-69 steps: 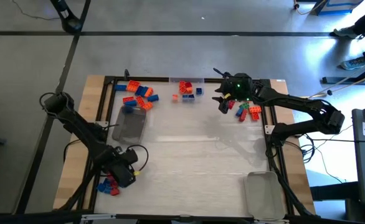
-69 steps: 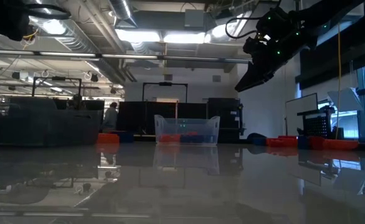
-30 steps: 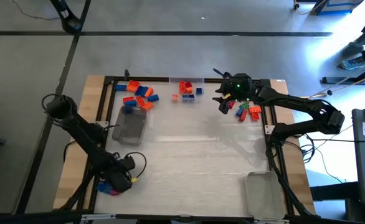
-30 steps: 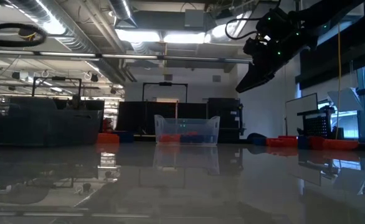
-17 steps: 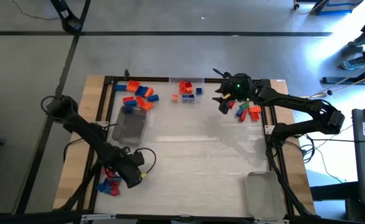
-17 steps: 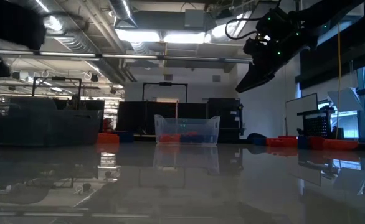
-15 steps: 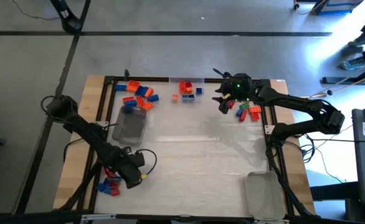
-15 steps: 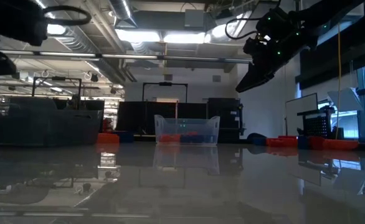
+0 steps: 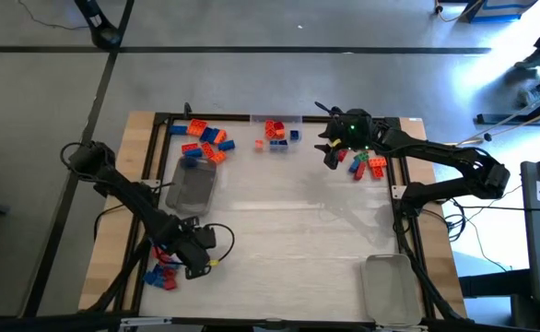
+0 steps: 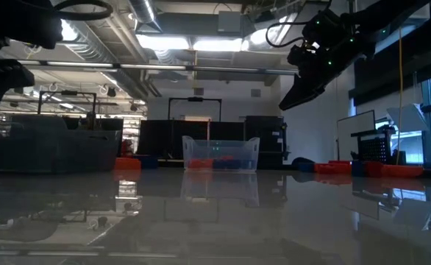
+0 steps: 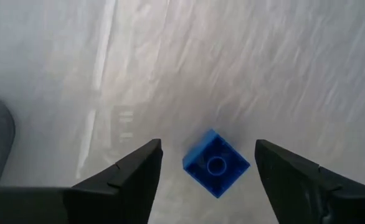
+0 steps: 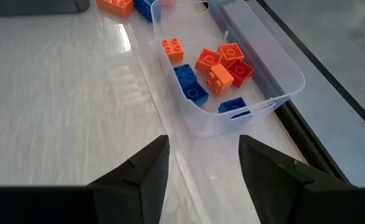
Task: Sort blocks by size
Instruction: Put the blue 4 stud game piece into the transparent bin
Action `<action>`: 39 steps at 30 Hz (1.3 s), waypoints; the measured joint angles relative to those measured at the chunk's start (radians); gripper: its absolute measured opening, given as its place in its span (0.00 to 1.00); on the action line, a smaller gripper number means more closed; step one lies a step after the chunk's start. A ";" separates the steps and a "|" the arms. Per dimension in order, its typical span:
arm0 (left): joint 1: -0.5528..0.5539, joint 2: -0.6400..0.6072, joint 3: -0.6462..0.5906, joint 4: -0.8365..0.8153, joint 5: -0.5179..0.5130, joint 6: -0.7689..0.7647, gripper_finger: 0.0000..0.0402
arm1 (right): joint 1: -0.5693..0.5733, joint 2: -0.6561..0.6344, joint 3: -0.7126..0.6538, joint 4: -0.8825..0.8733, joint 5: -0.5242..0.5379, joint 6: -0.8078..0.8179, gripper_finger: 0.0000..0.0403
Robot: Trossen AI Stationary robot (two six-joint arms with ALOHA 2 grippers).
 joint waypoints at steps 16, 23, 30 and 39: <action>-0.050 -0.001 0.001 -0.001 0.000 0.200 0.65 | 0.000 0.000 0.000 -0.001 0.000 0.000 0.48; -0.052 0.011 0.001 0.001 -0.012 0.294 0.65 | 0.000 0.000 0.000 -0.001 0.000 0.000 0.48; -0.056 0.056 0.001 0.032 -0.008 0.392 0.65 | 0.000 0.000 0.000 -0.003 0.000 0.000 0.48; -0.056 0.148 0.001 0.029 0.013 0.434 0.61 | 0.000 0.000 0.000 -0.002 0.000 0.000 0.48</action>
